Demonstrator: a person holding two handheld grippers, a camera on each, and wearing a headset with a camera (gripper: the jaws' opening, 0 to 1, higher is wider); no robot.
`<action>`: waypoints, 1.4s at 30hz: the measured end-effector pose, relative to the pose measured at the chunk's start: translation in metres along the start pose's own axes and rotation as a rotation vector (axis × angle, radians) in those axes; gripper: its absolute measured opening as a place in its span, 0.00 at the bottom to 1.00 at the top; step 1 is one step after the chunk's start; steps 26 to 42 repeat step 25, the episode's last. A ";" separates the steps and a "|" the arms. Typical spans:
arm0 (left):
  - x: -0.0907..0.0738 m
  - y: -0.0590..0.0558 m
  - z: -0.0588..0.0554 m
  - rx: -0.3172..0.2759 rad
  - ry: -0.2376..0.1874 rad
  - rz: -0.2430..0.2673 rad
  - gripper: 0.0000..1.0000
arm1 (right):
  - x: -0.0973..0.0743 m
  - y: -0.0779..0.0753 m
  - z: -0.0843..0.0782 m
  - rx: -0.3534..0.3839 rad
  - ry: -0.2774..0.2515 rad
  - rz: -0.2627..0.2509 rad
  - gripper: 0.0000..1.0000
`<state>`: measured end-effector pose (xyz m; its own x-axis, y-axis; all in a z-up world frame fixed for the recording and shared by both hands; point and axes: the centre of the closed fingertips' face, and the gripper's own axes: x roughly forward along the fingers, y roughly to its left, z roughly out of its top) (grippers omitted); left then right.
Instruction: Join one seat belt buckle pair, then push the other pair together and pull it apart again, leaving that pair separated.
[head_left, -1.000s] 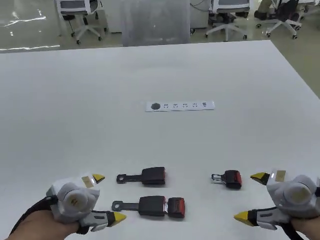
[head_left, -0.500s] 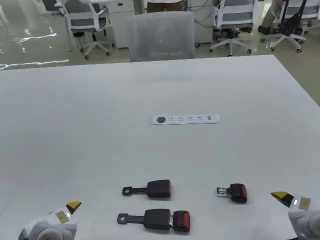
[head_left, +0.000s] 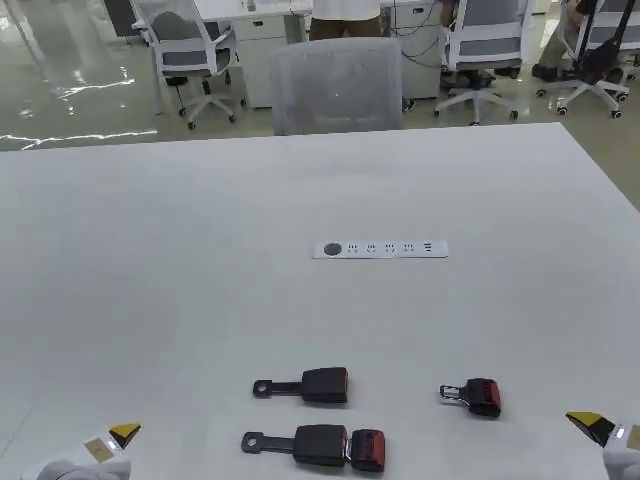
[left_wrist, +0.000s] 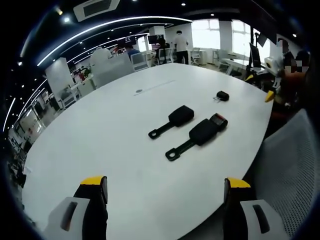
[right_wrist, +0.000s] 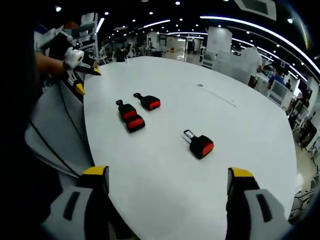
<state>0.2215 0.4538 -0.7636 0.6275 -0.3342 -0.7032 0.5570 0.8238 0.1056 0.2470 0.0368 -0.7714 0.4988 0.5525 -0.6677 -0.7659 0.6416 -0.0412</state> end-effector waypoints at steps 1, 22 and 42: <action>0.000 0.001 -0.001 -0.005 0.002 0.003 0.98 | 0.000 0.000 -0.001 0.004 -0.003 0.000 0.99; -0.002 0.006 -0.005 -0.018 0.019 0.018 0.99 | -0.009 -0.005 -0.022 0.113 0.013 -0.085 1.00; -0.002 0.011 -0.010 -0.039 0.012 0.024 0.98 | -0.013 -0.006 -0.027 0.137 0.006 -0.088 1.00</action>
